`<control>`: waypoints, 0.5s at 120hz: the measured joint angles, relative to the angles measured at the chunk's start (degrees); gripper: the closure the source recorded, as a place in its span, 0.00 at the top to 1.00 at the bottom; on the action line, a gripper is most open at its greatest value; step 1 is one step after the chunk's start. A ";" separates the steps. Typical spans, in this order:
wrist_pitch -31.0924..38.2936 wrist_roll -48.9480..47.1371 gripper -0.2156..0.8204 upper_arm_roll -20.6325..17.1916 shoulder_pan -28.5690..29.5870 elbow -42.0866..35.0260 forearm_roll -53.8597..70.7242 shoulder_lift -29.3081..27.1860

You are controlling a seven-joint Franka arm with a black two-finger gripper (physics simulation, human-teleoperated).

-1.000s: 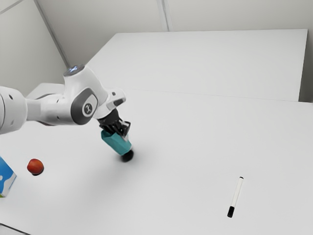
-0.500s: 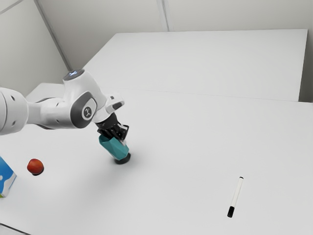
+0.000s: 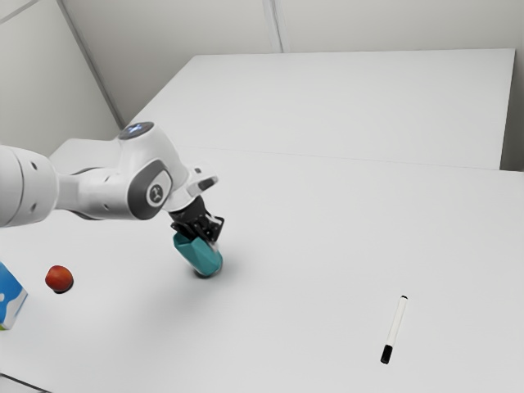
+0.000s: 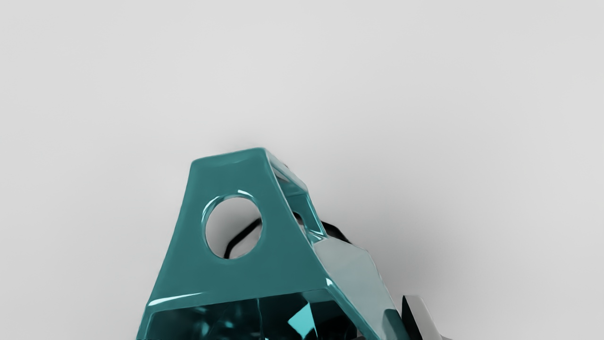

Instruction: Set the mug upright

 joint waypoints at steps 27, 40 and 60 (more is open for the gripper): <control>0.01 0.43 0.19 -0.19 -0.01 0.00 -0.65 0.05; 0.00 0.83 0.29 -0.22 0.20 0.00 -0.86 -0.44; -0.32 1.42 0.38 -0.38 0.67 0.03 -0.98 -2.82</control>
